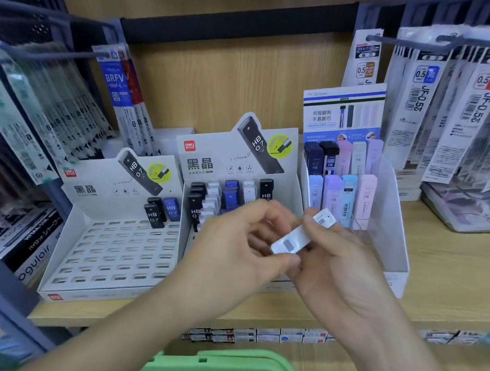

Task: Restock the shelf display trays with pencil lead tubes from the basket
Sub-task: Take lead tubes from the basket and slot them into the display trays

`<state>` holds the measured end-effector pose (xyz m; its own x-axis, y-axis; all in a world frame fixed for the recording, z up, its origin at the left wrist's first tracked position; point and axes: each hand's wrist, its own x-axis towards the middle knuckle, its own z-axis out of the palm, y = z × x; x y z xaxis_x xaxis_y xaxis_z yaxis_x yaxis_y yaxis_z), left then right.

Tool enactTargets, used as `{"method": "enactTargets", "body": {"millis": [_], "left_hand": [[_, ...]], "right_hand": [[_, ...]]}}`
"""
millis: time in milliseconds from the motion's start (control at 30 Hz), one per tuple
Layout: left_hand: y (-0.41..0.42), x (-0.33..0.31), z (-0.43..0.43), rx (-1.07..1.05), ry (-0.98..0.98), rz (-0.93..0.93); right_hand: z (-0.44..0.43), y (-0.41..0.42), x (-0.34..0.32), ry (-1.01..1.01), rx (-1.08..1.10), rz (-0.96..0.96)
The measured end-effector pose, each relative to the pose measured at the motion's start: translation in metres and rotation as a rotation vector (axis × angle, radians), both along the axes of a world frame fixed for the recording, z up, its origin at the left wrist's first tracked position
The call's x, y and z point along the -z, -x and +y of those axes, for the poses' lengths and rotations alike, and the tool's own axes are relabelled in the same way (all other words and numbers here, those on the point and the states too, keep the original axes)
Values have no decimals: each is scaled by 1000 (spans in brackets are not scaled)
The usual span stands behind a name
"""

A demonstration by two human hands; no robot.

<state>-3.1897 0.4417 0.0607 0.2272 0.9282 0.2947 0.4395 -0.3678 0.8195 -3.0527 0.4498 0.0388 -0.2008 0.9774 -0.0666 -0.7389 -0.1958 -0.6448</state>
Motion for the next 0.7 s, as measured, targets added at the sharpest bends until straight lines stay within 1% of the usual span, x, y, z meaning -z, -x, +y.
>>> {"method": "enactTargets", "body": {"millis": [33,100,167,233,300,367,400,433,533,567,633,700], "left_hand": [[2,-2,1,-10,3,-36],[9,-5,3,-63,-34,-70],[18,-10,6,-133,-97,-59],[29,-15,9,-160,-210,23],[36,-18,10,-131,-345,115],[39,-20,11,-106,-372,118],[40,-22,11,-96,-335,95],[42,-25,11,-79,-258,51],[48,-36,10,40,105,-172],[50,-38,10,69,200,-244],[51,-38,9,51,255,-293],[51,-38,9,4,226,-270]], "right_hand": [[-1,0,-1,0,14,-59],[-3,-1,-2,2,69,-238],[-4,-2,-4,10,93,-381],[-6,-1,-5,16,57,-425],[-8,0,-5,13,6,-418],[-9,1,-3,-13,-28,-393],[-9,2,-2,-27,-32,-377],[-9,3,-1,-36,-26,-361],[-9,3,0,-55,30,-355],[-9,3,0,-62,44,-367],[-10,6,1,-75,55,-408],[-12,10,1,-87,57,-456]]}}
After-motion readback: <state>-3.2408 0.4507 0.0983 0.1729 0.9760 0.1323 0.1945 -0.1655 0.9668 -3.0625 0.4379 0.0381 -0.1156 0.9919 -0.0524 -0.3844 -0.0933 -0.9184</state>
